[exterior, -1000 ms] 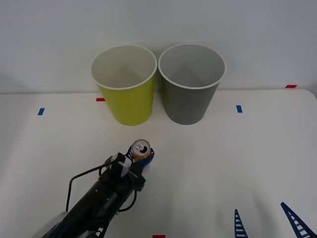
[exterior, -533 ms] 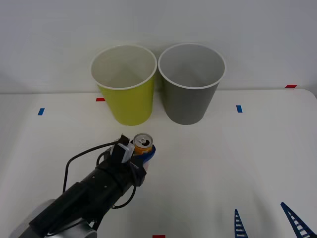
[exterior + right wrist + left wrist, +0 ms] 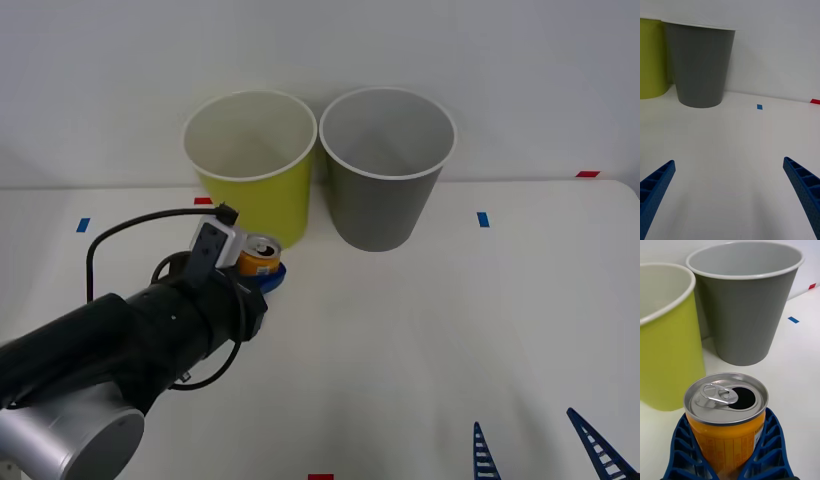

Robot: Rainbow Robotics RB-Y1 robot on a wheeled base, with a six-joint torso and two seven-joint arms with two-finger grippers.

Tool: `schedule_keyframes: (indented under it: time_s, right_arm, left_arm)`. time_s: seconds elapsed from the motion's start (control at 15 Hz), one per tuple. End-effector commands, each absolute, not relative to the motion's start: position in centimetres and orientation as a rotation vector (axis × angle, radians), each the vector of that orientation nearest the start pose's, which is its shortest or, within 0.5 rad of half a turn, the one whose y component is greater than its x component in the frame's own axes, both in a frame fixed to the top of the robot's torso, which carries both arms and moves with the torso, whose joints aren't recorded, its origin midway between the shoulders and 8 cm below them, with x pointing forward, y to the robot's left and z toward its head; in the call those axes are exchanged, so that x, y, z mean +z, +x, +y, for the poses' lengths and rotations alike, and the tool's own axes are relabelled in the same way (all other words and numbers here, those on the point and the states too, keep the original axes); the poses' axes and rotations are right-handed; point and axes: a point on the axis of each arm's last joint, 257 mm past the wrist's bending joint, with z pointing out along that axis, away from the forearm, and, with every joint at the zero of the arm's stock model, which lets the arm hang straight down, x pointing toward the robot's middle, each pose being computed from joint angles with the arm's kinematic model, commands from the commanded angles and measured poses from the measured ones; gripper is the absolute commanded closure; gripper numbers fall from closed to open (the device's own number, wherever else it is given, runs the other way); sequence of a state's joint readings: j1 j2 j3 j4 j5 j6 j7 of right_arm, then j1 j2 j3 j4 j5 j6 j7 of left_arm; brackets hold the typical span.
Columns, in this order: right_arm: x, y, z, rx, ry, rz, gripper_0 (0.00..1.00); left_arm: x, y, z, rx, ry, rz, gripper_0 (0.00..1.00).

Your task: Put cans in the gray bin and PET bottles in the light green bin.

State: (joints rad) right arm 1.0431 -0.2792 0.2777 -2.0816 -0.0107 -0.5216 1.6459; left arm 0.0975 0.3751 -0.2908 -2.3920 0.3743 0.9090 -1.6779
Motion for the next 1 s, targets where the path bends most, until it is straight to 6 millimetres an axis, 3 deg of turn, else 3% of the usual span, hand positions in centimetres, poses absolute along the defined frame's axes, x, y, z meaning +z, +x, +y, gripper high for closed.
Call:
schedule_keyframes:
  time_s: [0.07, 0.6, 0.87, 1.0]
  right_arm:
    - [-24.6, 23.8, -22.6, -0.052, -0.169, 1.580, 0.00]
    - [-24.6, 23.8, -22.6, -0.052, -0.169, 1.580, 0.00]
    - [-24.6, 23.8, -22.6, -0.052, -0.169, 1.580, 0.00]
    - [-24.6, 23.8, -22.6, -0.052, -0.169, 1.580, 0.00]
  left_arm:
    - [-9.4, 43.2, 7.7, -0.284, 0.557, 1.791, 1.00]
    - [-0.6, 45.2, 4.4, -0.272, 0.600, 1.619, 1.00]
    - [4.4, 46.0, 1.0, -0.304, 0.629, 1.503, 1.00]
    - [5.7, 47.7, -0.3, -0.374, 0.579, 1.497, 1.00]
